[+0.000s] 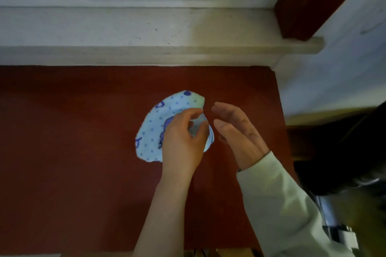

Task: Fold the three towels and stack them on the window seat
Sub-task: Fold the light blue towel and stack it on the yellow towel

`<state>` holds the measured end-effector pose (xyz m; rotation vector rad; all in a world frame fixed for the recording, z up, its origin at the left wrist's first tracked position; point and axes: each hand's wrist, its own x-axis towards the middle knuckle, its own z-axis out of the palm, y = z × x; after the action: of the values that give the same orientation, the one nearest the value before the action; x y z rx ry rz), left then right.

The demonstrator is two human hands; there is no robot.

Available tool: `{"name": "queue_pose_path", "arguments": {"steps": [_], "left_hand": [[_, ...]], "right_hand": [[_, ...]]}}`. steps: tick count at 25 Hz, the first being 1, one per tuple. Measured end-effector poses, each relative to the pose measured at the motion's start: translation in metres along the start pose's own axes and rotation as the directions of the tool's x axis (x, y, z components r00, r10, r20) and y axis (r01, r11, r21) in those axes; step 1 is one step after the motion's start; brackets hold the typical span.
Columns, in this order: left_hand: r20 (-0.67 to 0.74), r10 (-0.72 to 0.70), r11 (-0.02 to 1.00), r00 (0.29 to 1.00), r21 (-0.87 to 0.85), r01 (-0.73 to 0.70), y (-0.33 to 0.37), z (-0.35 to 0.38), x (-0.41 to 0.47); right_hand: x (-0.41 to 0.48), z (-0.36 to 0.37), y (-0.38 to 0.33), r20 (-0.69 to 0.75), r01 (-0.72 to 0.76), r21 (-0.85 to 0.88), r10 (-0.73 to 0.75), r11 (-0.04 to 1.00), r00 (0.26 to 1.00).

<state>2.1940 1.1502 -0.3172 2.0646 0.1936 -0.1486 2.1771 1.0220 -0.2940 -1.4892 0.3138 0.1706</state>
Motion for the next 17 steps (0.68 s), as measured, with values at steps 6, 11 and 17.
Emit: {"name": "queue_pose_path", "arguments": {"steps": [6, 11, 17], "left_hand": [[0.051, -0.049, 0.906, 0.997, 0.422, 0.023, -0.025, 0.036, 0.005], [0.035, -0.107, 0.975, 0.994, 0.197, 0.098, -0.026, 0.017, 0.002], [0.047, 0.145, 0.983, 0.988, -0.118, -0.139, 0.051, -0.063, -0.001]], "right_hand": [[0.008, -0.005, 0.029, -0.03, -0.071, -0.037, 0.07, 0.997, 0.997], [0.006, -0.004, 0.016, -0.033, -0.01, -0.021, 0.009, 1.0, 0.999], [0.0, 0.014, -0.031, 0.077, 0.193, -0.06, -0.188, 0.979, 0.979]]}}
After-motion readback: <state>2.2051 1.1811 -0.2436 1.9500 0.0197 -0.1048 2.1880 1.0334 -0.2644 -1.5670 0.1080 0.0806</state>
